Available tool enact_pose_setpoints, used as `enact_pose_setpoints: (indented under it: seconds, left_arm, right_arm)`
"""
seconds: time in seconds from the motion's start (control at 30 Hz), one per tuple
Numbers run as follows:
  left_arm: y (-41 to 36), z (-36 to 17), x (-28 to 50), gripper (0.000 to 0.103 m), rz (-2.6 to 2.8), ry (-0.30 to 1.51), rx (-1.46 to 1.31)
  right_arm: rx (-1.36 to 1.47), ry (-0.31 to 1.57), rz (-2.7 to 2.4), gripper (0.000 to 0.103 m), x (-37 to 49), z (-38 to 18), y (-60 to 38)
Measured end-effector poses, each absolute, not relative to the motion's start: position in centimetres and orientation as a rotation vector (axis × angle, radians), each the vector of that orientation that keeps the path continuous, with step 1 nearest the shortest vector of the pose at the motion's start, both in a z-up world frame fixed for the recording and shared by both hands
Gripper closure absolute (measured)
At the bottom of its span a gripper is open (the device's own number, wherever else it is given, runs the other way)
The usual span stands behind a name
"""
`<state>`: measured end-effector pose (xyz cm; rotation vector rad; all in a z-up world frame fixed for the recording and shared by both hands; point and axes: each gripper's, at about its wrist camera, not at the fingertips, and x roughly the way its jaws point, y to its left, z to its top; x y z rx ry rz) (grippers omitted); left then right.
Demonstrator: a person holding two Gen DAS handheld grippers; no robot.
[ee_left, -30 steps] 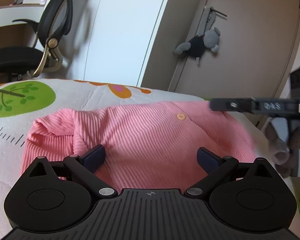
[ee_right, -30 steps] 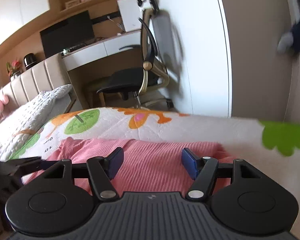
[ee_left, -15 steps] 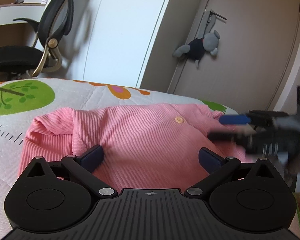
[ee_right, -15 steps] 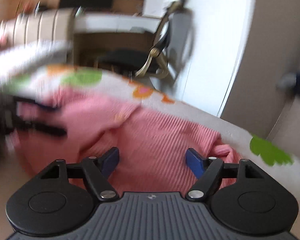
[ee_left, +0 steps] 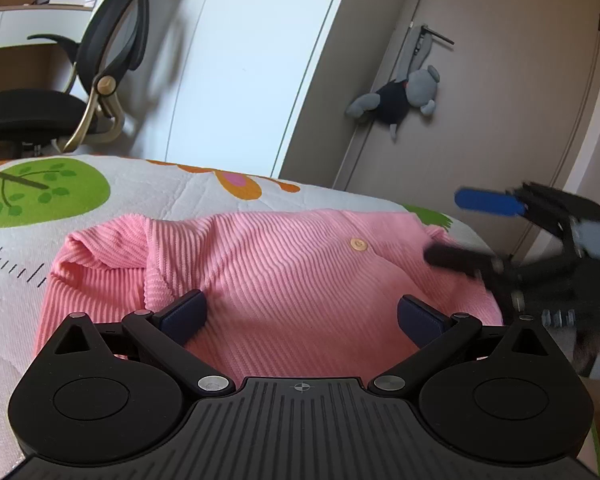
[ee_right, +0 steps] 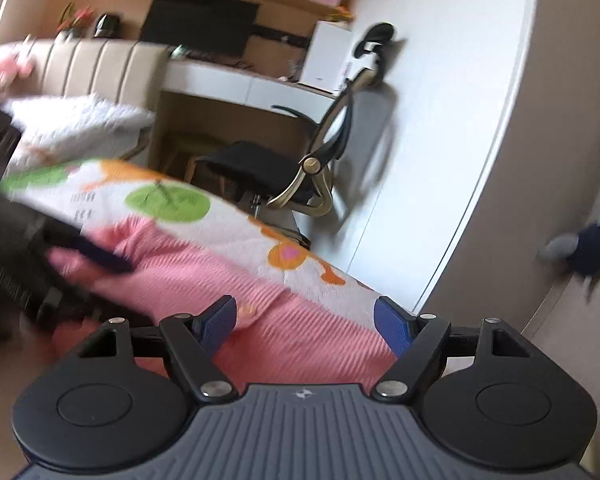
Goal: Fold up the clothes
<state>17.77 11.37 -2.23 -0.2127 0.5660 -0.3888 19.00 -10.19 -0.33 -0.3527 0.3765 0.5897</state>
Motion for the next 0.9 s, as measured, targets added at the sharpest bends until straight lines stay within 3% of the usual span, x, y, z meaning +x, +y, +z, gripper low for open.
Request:
enact_pose_setpoints:
  seconds: [0.17, 0.27, 0.47, 0.9]
  left_arm:
    - [11.3, -2.2, 17.7, 0.000, -0.388, 0.565, -0.212]
    - [11.4, -2.2, 17.7, 0.000, -0.391, 0.564, -0.214]
    - [11.5, -2.3, 17.7, 0.000, -0.394, 0.563, -0.217]
    - [13.7, -0.2, 14.4, 0.000, -0.241, 0.595, -0.268]
  right_arm:
    - [-0.302, 0.563, 0.655, 0.021, 22.0, -3.4, -9.6]
    - [-0.341, 0.537, 0.630, 0.016, 21.6, -4.3, -9.5]
    - [-0.531, 0.400, 0.510, 0.016, 18.4, -3.7, -9.6]
    - [-0.533, 0.421, 0.527, 0.011, 16.6, -5.4, -10.3]
